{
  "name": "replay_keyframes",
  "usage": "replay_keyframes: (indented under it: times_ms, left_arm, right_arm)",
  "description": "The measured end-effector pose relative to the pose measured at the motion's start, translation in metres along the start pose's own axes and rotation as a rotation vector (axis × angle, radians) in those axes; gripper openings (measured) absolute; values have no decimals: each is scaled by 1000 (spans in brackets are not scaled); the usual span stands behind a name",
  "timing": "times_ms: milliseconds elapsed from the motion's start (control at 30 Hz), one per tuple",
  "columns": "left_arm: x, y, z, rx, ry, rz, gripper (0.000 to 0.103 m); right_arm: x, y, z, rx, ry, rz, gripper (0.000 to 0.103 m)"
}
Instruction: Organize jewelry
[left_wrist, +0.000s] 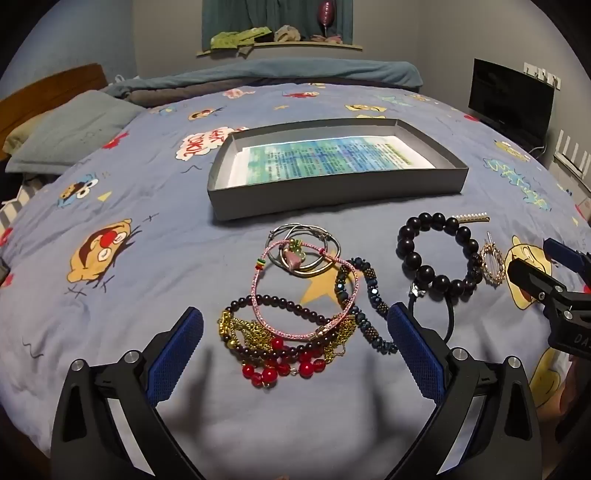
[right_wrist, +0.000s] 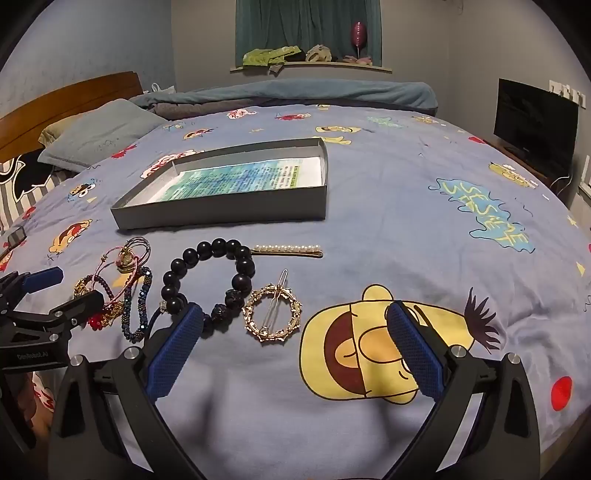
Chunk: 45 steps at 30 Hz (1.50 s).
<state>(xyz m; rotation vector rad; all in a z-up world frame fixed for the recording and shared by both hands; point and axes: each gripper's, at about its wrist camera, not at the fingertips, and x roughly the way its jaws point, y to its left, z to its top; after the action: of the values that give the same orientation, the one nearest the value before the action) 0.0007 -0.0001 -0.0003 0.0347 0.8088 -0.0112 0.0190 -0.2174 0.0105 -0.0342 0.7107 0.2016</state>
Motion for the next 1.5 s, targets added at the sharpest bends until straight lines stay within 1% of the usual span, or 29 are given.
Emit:
replay_keyframes:
  times_ms: [167,233,433,800,1500]
  left_arm:
    - [2,-1,2,-4,3,-2,99]
    - [3,-2,3,-3,2,0,99]
    - [2,4,7,-7,-4,-4,99]
    - [-3,4,-2,-10,-15,0,99]
    - [0,4,-1,-9,-13,3,99]
  right_arm:
    - [2,0,1,1,5,-8,98]
    - [-1,-1,0,3,-11,-1,98]
    - [0,1,0,0,-7,-5,98]
    - [-4,-1,-1,4,-14,-6,98]
    - [-1,-1,-2,0,-7,-7,98]
